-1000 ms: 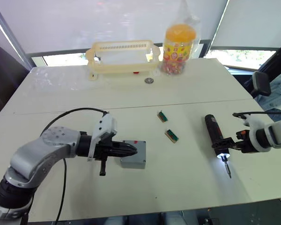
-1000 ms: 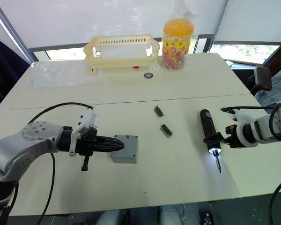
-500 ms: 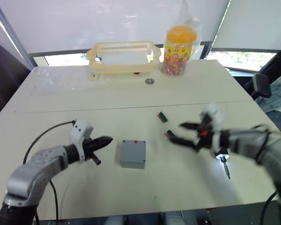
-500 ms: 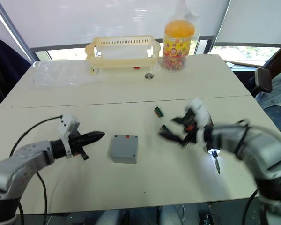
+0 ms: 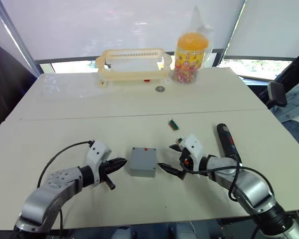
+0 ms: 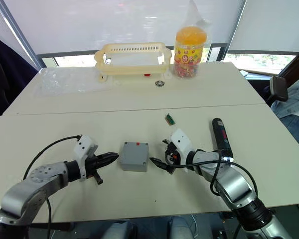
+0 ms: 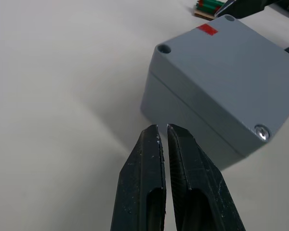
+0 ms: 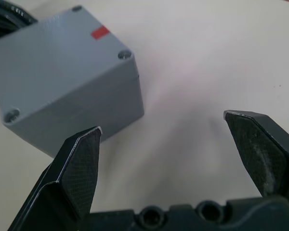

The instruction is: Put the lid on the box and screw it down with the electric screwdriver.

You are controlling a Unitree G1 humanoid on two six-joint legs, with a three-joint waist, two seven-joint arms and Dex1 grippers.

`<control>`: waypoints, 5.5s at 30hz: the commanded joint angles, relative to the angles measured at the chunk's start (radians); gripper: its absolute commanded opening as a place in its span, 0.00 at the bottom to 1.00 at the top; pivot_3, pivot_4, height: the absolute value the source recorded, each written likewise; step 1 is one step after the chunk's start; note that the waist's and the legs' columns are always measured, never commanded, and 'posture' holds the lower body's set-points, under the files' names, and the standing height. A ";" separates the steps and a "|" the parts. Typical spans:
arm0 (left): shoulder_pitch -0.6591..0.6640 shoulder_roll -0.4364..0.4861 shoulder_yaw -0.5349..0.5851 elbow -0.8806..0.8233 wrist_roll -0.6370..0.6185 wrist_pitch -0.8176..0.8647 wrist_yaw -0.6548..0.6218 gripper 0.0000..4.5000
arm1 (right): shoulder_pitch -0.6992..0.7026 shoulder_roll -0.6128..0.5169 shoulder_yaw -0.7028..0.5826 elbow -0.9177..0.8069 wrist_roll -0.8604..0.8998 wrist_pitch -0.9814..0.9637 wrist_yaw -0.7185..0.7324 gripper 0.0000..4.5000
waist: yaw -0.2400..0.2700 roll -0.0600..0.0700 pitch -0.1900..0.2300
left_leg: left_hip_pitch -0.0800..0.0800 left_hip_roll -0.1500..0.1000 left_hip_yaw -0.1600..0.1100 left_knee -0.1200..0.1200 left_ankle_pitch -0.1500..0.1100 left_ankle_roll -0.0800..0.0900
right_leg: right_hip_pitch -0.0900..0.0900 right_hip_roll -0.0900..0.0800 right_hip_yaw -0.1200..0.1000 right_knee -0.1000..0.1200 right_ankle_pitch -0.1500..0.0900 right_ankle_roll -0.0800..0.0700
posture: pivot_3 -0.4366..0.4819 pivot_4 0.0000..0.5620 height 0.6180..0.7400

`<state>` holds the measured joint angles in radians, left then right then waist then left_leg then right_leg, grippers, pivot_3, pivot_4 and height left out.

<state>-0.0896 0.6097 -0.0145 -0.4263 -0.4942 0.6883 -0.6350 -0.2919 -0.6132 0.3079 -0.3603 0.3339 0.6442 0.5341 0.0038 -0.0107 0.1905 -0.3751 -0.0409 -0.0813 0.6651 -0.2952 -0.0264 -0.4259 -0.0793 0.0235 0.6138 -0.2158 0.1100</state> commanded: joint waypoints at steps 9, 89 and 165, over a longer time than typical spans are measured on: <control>-0.228 -0.044 -0.115 0.249 0.122 -0.165 -0.127 0.06 | 0.064 0.100 0.014 -0.165 -0.012 0.093 -0.022 0.99 | 0.002 0.000 0.000 | 0.000 0.000 0.000 0.000 0.000 0.000 | 0.000 0.000 0.000 0.000 0.001 0.001 | 0.48 0.27 1.00; -0.060 0.165 0.146 -0.028 -0.054 0.057 -0.232 0.06 | -0.124 0.045 -0.302 -0.071 0.046 0.208 0.225 0.99 | -0.018 0.000 0.000 | 0.000 0.001 -0.001 -0.002 0.000 0.000 | -0.001 0.000 0.000 0.000 0.002 0.003 | 0.48 0.27 1.00; -0.123 0.304 0.178 -0.127 -0.209 0.199 -0.125 0.82 | -0.651 0.362 -0.324 1.086 -0.189 -0.405 0.040 0.01 | -0.049 0.001 0.001 | 0.000 0.000 0.000 -0.004 0.001 -0.002 | -0.003 0.000 0.001 0.002 0.002 0.003 | 0.48 0.27 1.00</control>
<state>-0.2096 0.9150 0.1678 -0.5460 -0.7073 0.9072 -0.7576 -0.9430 -0.2483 -0.0049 0.7702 0.1342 0.2364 0.5717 -0.0452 -0.0096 0.1914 -0.3751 -0.0406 -0.0812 0.6610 -0.2942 -0.0283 -0.4294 -0.0792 0.0248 0.6161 -0.2138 0.1129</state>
